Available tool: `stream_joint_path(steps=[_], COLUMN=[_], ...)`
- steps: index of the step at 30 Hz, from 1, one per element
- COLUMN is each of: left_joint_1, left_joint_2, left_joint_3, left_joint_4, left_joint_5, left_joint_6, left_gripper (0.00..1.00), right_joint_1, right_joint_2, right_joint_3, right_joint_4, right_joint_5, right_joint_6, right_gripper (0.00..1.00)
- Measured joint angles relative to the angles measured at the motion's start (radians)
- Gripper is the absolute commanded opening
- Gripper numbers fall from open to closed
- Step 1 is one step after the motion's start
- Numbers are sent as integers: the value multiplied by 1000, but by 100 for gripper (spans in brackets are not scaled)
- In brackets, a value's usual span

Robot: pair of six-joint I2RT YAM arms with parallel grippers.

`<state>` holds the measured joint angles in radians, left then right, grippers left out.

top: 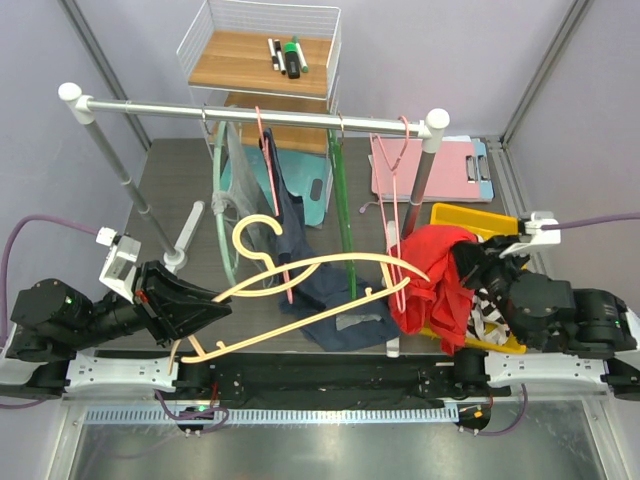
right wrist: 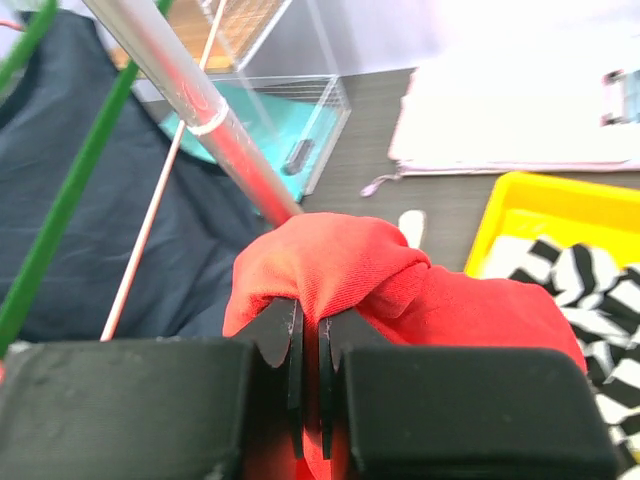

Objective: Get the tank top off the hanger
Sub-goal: Pick up the tank top from the corner of the board.

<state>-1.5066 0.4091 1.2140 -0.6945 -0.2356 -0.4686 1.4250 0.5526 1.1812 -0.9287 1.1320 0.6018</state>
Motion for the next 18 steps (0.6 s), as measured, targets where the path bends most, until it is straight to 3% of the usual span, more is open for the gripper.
stream_joint_path(steps=[11, 14, 18], left_joint_1=[0, 0, 0], left_joint_2=[7, 17, 21], left_joint_3=[-18, -18, -18], left_joint_4=[1, 0, 0], left_joint_5=[0, 0, 0], left_joint_6=[-2, -2, -4], left_gripper=[0, 0, 0], right_joint_1=[-25, -134, -401], right_joint_2=[185, 248, 290], right_joint_3=[-3, -17, -111], right_joint_4=[-39, -24, 53], right_joint_5=[90, 41, -121], right_joint_6=[9, 3, -47], right_gripper=[1, 1, 1])
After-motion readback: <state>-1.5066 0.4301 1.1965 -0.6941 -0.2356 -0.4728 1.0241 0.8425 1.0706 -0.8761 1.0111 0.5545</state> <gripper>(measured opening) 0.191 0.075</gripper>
